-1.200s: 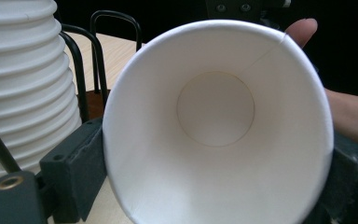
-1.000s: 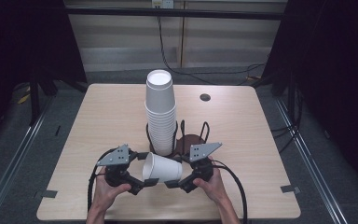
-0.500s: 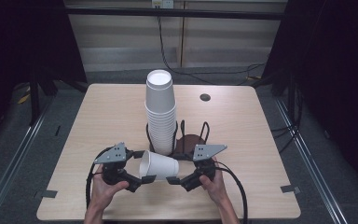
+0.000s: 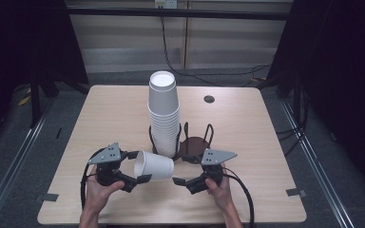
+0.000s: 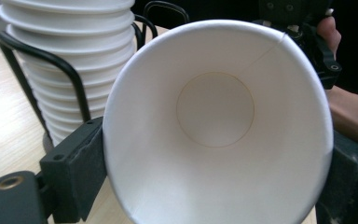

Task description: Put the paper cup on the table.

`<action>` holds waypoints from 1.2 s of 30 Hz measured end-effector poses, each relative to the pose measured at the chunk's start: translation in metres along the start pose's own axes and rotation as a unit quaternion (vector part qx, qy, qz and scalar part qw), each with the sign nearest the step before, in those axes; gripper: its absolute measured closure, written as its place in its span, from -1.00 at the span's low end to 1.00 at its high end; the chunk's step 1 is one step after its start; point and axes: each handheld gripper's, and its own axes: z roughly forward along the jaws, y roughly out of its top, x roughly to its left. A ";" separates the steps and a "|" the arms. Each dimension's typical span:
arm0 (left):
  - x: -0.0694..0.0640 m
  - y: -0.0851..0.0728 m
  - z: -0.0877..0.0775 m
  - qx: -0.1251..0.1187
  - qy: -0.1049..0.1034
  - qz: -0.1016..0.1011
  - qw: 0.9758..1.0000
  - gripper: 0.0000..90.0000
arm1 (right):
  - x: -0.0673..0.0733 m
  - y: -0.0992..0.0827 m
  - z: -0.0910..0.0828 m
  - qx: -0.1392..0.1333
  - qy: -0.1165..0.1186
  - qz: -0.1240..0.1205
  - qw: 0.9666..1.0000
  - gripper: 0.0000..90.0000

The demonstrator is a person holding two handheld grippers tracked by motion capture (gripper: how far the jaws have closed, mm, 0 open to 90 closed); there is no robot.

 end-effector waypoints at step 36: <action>0.035 0.005 -0.033 0.047 0.058 -0.029 0.997 -0.78 | -0.002 -0.025 -0.009 -0.027 -0.145 0.007 0.989 -0.71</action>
